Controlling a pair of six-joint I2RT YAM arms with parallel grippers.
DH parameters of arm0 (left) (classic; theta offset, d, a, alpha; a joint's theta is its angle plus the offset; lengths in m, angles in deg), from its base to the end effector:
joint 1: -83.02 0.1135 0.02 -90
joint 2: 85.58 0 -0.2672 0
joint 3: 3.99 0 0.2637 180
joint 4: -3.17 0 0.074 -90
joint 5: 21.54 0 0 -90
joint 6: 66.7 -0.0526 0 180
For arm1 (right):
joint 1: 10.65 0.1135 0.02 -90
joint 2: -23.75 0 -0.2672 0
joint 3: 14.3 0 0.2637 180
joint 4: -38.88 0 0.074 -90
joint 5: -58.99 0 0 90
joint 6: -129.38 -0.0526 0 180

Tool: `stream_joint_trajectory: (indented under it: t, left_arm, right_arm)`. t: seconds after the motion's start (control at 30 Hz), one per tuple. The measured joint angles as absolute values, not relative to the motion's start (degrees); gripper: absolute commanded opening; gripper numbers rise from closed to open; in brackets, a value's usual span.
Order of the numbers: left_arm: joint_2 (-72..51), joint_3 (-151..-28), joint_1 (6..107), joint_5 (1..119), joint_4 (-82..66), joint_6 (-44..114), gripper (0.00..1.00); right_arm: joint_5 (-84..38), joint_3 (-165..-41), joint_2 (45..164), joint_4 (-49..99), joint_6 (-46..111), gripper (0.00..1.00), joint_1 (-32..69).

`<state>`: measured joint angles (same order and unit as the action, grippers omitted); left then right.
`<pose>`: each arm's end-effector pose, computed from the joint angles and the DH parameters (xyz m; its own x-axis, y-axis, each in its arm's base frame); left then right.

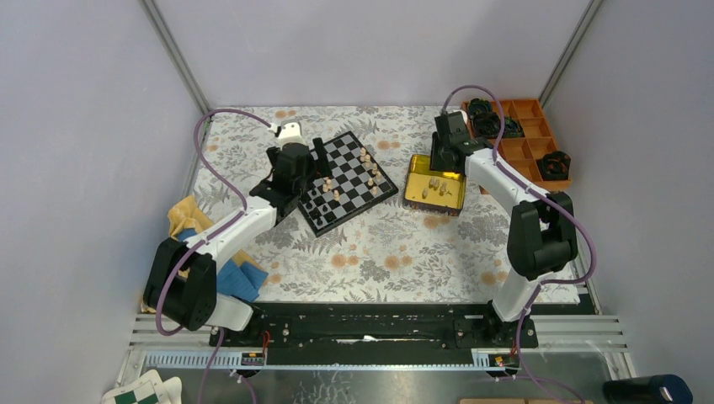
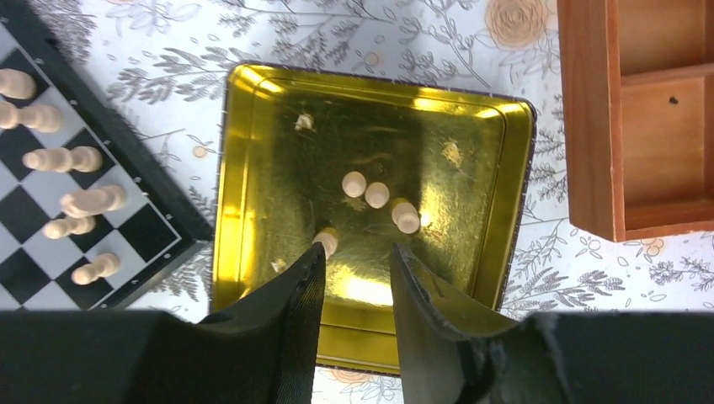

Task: Set up the chess pieces on the board
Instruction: Pick up the chess piece from the storage box.

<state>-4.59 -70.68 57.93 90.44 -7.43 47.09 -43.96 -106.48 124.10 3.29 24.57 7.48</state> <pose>0.3208 -0.1285 0.2606 -0.3835 -0.2335 -0.8935 -0.0753 0.9722 -0.2217 0.4023 0.1193 0.2522 -0.6737 0.0415 -0.7379 0.0235 0.9991 0.0348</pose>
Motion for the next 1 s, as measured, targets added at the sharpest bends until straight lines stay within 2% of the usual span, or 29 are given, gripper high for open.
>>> stream_joint_trajectory:
  t: [0.43,1.0]
  left_arm:
    - [-2.9,-71.1,57.9,90.4,-8.8,47.1,0.99]
    - [-1.7,-71.8,57.9,90.4,-9.7,47.0,0.99]
  right_arm:
    - [-43.5,-100.6,124.6,4.5,23.9,0.42,4.7]
    - [-42.3,-100.2,129.1,6.4,23.4,0.39,3.2]
